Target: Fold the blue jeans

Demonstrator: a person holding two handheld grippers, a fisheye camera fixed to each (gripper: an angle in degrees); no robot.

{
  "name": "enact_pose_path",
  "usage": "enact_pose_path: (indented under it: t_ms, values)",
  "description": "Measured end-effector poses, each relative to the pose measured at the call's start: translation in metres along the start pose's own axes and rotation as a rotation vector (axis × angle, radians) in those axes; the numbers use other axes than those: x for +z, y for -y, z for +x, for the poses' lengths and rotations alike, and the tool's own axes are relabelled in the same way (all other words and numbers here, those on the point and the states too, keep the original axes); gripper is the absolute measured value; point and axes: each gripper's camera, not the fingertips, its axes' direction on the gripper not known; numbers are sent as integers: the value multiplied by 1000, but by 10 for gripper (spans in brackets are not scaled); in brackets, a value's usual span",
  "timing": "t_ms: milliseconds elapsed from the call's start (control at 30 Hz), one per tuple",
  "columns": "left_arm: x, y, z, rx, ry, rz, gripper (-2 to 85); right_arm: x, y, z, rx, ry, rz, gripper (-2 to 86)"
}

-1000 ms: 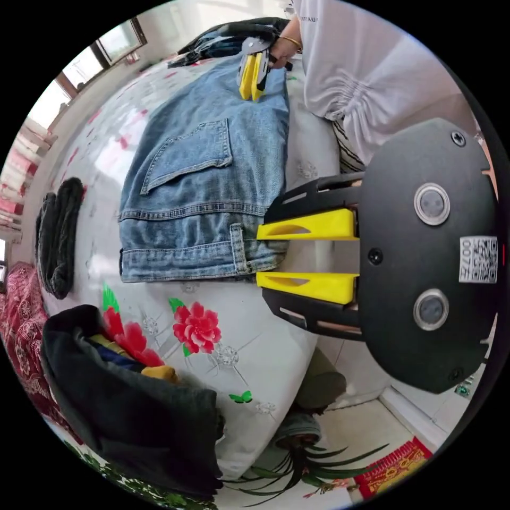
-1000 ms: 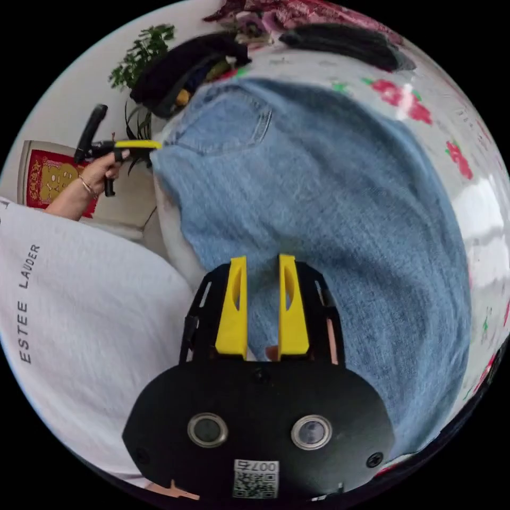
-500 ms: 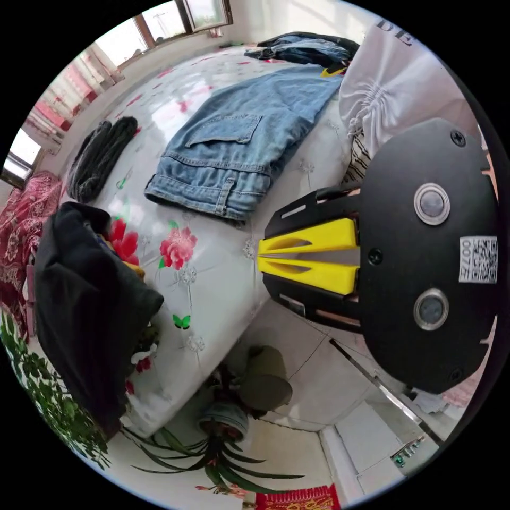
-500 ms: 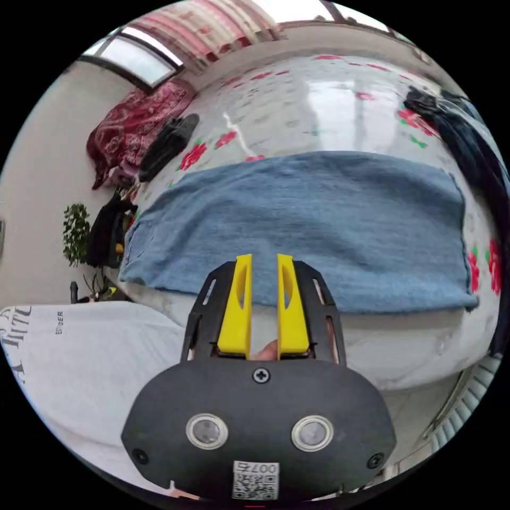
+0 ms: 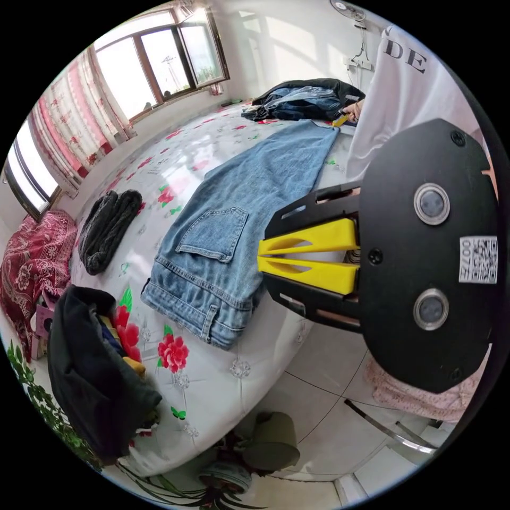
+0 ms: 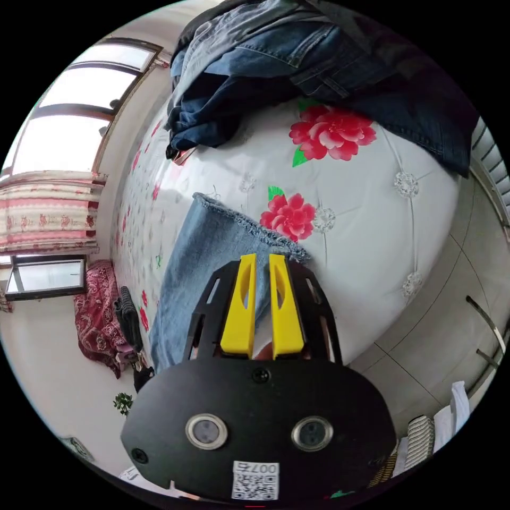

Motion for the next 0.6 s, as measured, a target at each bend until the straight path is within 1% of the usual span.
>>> enact_pose_path:
  t_ms: [67, 100, 133, 200, 267, 333, 400, 433, 500, 600]
  values:
    - [-6, -3, 7, 20, 17, -4, -10, -9, 3, -13, -48, 32, -57, 6]
    - [-11, -5, 10, 26, 17, 0, -10, -29, 1, -26, -137, 114, -41, 5]
    - [-16, -9, 10, 21, 13, 3, -10, -43, -2, -32, -177, 154, -15, 4]
    - [-23, -16, 7, 1, 6, 8, -10, -116, -24, -55, -343, 271, 157, 5]
    - [-28, -23, 2, -25, -4, 12, -10, -161, -39, -65, -417, 241, 224, 9]
    - [-30, -31, -5, -59, -21, 7, -10, -184, -49, -59, -393, 210, 222, 20]
    - [-30, -36, -8, -84, -35, -5, -10, -174, -56, -37, -299, 236, 84, 49]
    - [-30, -38, -8, -93, -44, -9, -10, -167, -58, -31, -275, 243, 38, 56]
    - [-33, -38, -5, -94, -52, -14, -10, -137, -71, -12, -156, 266, -97, 58]
    - [-42, -32, 3, -75, -41, -20, -10, -129, -83, -16, -100, 221, -88, 34]
